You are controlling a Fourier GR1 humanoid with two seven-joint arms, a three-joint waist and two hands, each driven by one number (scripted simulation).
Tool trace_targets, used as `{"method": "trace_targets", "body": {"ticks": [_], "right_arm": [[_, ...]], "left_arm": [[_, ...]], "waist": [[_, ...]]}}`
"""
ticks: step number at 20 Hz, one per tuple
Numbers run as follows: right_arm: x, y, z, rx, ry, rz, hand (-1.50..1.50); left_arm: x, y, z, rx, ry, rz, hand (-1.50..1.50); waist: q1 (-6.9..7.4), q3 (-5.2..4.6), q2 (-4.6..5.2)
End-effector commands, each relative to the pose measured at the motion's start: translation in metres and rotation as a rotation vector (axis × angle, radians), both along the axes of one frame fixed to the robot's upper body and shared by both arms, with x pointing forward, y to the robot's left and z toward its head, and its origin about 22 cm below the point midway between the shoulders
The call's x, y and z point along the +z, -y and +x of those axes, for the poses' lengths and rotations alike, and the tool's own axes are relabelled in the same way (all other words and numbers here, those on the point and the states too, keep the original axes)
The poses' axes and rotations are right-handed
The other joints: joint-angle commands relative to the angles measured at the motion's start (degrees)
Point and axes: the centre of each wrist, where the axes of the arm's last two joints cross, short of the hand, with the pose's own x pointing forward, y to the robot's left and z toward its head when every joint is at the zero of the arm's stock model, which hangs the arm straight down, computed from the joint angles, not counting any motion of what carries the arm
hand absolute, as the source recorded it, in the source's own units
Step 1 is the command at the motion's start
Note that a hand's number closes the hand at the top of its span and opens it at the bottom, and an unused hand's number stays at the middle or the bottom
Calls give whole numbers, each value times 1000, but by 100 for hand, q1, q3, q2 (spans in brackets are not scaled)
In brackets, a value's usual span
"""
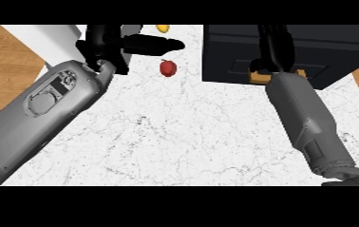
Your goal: Pick up the can, place it into the drawer and close the drawer
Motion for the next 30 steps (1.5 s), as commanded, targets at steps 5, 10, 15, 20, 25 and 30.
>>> {"method": "trace_targets", "body": {"ticks": [5, 10, 15, 20, 25, 30], "right_arm": [[33, -15, 22, -33, 29, 73, -150], [40, -10, 26, -28, 8, 58, -150], [40, -27, 27, 49, -4, 134, -150], [56, -34, 32, 120, 38, 323, -150], [49, -57, 29, 174, 50, 501, -150], [56, -45, 32, 241, 76, 707, -150]], "left_arm": [[2, -13, -5, -11, -11, -5, -150], [-10, -30, -14, -11, -3, 15, -150], [-4, -36, -16, -7, 5, 9, -150], [-27, -30, -26, -17, -6, 4, -150], [-30, -29, -27, -15, -8, 6, -150], [-46, -40, -31, 12, -14, -1, -150]], "waist": [[130, 68, 147], [156, 65, 155], [113, 70, 125], [169, 85, 134], [44, 83, 94], [-76, 75, 80]]}}
